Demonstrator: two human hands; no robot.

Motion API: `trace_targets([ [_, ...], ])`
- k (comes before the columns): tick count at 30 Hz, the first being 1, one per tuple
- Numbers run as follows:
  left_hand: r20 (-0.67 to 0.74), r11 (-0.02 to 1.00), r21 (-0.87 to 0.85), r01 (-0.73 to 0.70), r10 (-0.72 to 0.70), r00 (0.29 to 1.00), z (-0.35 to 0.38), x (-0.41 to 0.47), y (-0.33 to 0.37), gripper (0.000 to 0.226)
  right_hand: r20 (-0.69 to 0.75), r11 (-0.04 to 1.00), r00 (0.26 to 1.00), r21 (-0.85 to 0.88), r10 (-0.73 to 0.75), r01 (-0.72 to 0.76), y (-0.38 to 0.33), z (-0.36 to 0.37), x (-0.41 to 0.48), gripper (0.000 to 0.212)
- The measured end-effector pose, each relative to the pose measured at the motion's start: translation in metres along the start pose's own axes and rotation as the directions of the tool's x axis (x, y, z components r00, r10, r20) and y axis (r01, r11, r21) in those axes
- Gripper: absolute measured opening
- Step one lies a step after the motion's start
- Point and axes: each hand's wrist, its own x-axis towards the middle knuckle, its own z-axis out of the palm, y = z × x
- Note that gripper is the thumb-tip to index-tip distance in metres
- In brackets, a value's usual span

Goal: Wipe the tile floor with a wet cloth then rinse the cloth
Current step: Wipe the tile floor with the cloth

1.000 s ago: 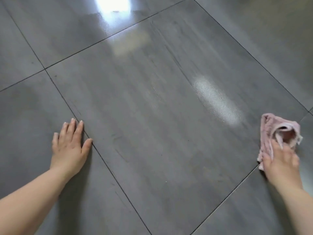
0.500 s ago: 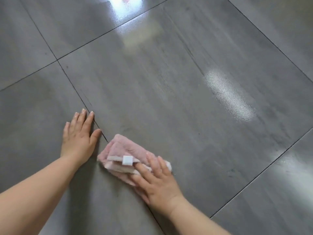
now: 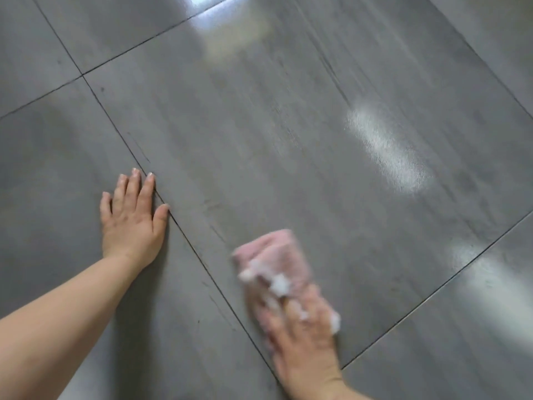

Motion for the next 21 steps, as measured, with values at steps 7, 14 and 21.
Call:
trace_targets([
  [7, -0.004, 0.998, -0.064, -0.008, 0.008, 1.0, -0.001, -0.001, 0.003, 0.058, 0.175, 0.919, 0.941, -0.222, -0.291, 0.325, 0.085, -0.002, 0.033, 0.039],
  [14, -0.111, 0.948, -0.17, -0.269, 0.253, 0.961, 0.002, 0.017, 0.059, 0.068, 0.063, 0.917, 0.995, -0.387, -0.076, 0.095, 0.18, -0.062, 0.041, 0.052],
  [21, -0.095, 0.942, -0.157, -0.297, 0.285, 0.954, 0.013, 0.063, 0.141, 0.054, -0.207, 0.901, 0.932, -0.262, 0.297, -0.345, 0.108, -0.013, 0.093, 0.053],
])
